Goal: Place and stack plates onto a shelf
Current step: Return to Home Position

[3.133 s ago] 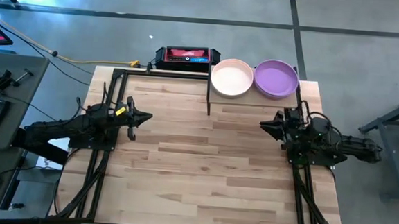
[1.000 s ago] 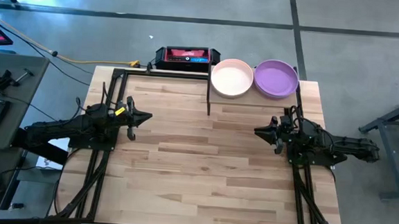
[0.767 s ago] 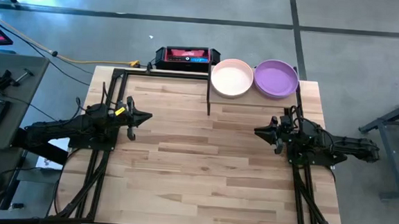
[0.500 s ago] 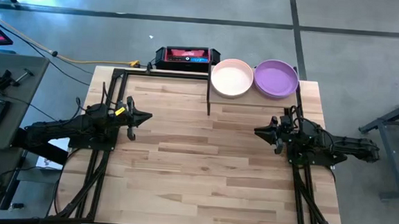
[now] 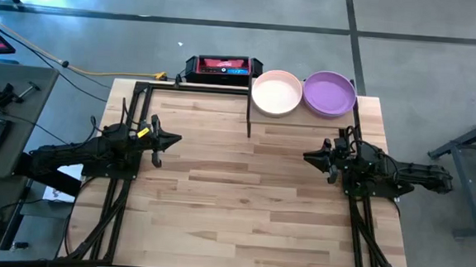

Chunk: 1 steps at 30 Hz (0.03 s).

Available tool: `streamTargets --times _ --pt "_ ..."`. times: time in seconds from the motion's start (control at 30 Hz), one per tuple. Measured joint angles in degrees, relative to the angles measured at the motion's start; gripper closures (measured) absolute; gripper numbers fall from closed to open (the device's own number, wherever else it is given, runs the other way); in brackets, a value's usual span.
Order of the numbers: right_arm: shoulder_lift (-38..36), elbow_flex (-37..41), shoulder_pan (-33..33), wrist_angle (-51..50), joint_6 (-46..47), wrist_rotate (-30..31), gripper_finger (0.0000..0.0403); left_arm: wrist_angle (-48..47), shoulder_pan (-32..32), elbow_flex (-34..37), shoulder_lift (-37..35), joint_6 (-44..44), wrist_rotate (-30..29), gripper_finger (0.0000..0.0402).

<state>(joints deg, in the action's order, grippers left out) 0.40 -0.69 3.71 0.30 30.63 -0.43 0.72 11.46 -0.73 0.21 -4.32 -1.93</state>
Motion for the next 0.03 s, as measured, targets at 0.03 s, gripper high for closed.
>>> streamTargets --times 0.03 --pt "0.0 0.0 0.0 0.0 0.0 0.0 0.0336 0.0 0.0 0.0 0.0 0.0 0.0 0.0398"
